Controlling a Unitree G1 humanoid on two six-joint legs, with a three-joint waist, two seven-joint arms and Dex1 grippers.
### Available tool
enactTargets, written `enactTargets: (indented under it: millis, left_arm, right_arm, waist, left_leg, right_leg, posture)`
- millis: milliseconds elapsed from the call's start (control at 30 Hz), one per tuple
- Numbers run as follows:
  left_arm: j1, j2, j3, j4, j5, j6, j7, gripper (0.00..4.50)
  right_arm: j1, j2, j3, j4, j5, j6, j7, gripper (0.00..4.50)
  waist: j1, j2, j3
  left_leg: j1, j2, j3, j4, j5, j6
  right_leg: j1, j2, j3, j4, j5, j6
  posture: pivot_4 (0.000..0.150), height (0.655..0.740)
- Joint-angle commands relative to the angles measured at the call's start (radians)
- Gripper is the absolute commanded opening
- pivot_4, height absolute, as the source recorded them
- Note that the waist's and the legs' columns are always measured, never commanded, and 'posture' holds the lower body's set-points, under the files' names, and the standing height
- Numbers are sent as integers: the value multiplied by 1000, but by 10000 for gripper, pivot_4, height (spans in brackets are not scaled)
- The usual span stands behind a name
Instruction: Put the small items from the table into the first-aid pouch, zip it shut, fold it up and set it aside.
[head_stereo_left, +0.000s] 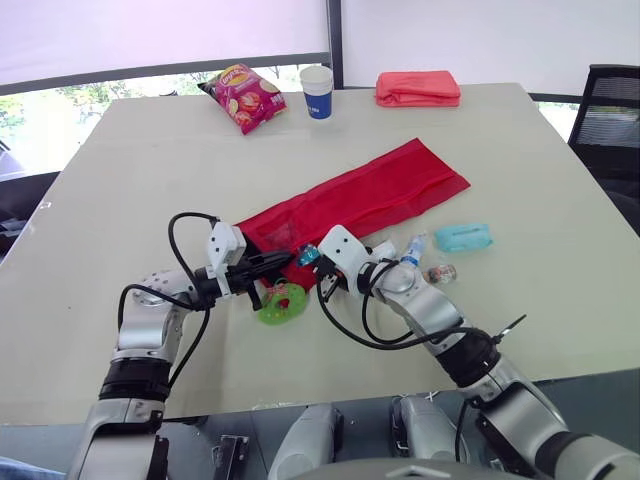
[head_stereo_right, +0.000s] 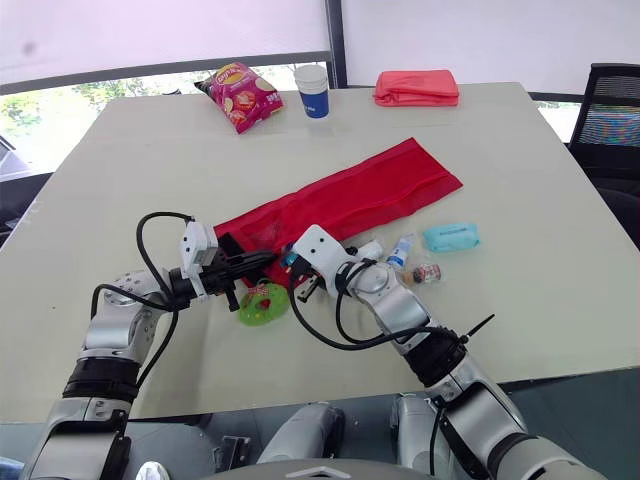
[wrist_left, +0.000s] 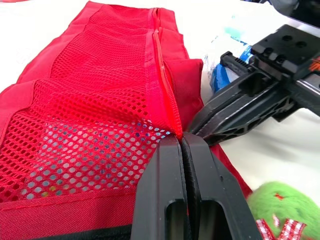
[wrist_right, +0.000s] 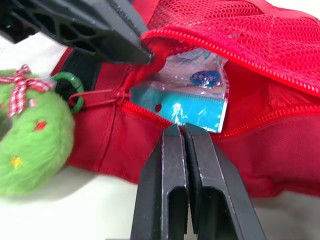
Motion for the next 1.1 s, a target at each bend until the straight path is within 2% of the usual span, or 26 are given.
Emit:
enactTargets:
  millis: [33, 567, 700, 833, 1000, 1100]
  left_arm:
    - [2, -2, -2, -14, 2, -27, -20, 0]
    - [17, -13, -14, -11, 21, -59, -29, 0]
    - [11, -12, -14, -1, 25, -69, -30, 0]
    - [14, -2, -7, 10, 31, -83, -33, 0]
    - [40, 33, 2, 21, 48, -115, -56, 0]
    - [59, 80, 14, 48, 67, -156, -82, 0]
  right_arm:
    - [-37, 40, -31, 39, -12, -40, -6, 1060]
    - [-234, 197, -66, 424, -90, -195, -12, 1060]
    - [-250, 216, -69, 457, -100, -233, -2, 1060]
    - [-208, 165, -76, 370, -97, -256, 32, 1060]
    - [-103, 69, -89, 82, -56, -166, 135, 1060]
    - [4, -1, -135, -153, 17, -138, 192, 1060]
  waist:
    - [-1, 0, 0]
    - [-23, 0, 0]
    - [-24, 0, 0]
    - [-24, 0, 0]
    - [-23, 0, 0]
    - [-24, 0, 0]
  left_leg:
    - [0, 0, 0, 0, 0, 0]
    - [1, 0, 0, 0, 1, -2]
    - [1, 1, 0, 0, 1, -2]
    - [1, 1, 0, 0, 1, -2]
    - [0, 0, -1, 0, 1, -2]
    - [0, 1, -2, 0, 1, -2]
  right_leg:
    - [0, 0, 0, 0, 0, 0]
    - [0, 1, 0, 1, 3, -4]
    - [0, 1, 0, 2, 3, -4]
    - [-1, 1, 1, 2, 3, -5]
    - [-1, 1, 1, 1, 3, -5]
    - [-1, 1, 1, 1, 3, -5]
  posture:
    - [1500, 7395]
    - [1500, 7395]
    - [1500, 7395]
    - [1500, 7395]
    - [1500, 7395]
    - [1500, 7395]
